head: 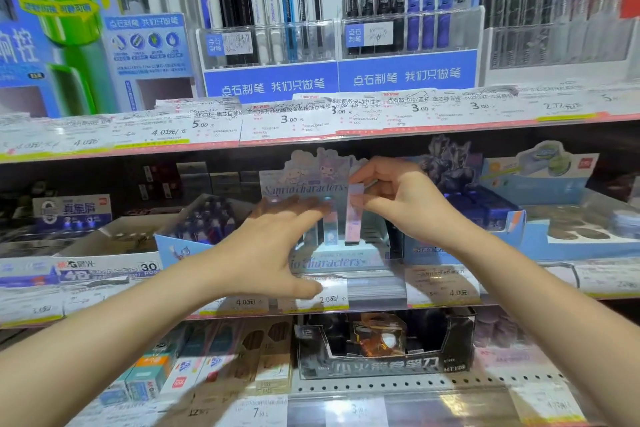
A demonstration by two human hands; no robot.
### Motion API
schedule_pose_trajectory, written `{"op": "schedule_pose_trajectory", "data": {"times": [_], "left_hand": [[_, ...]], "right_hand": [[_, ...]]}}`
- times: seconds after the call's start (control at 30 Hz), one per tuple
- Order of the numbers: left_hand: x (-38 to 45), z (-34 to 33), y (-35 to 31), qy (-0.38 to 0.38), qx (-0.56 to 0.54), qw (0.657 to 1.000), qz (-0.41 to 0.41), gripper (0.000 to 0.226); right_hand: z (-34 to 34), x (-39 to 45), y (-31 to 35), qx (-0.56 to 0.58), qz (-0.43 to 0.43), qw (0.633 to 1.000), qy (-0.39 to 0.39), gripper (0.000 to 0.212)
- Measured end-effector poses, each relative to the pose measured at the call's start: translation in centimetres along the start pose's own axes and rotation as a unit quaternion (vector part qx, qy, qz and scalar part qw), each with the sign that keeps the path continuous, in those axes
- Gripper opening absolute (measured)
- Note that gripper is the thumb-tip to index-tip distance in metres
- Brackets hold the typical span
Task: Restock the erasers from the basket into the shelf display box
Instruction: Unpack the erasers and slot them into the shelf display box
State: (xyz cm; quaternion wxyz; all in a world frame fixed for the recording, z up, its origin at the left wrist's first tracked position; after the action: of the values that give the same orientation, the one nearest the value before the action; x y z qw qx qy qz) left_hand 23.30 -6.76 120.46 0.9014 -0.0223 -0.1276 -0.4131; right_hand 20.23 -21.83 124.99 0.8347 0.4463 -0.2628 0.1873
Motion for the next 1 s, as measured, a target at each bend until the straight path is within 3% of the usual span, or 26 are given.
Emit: {"op": "schedule_pose_trajectory", "data": {"times": [0.2, 0.8, 1.0], "left_hand": [[-0.3, 0.3, -0.6, 0.019, 0.021, 1.0, -0.004, 0.105], [-0.4, 0.8, -1.1, 0.008, 0.018, 1.0, -0.016, 0.107], [-0.3, 0.7, -0.9, 0.002, 0.017, 1.0, -0.02, 0.106]], "right_hand": [[-0.5, 0.2, -1.2, 0.007, 0.003, 1.0, 0.003, 0.034], [-0.4, 0.3, -1.8, 0.009, -0.005, 1.0, -0.008, 0.02], [-0.3, 0.1, -1.7, -0.015, -0.005, 1.0, -0.007, 0.024]]}}
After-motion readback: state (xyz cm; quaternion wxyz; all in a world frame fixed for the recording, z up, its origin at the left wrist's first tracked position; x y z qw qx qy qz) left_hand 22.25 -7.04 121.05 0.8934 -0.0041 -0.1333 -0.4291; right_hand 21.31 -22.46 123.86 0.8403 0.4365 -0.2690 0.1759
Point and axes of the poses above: each hand's wrist, its own x-axis towards the middle knuckle, its own z-axis out of the back of the hand, y = z × x, the point moved 7 cm from there along x, towards the middle knuckle, and after that the axes turned 1 degree about -y, right-handed, at the moved point
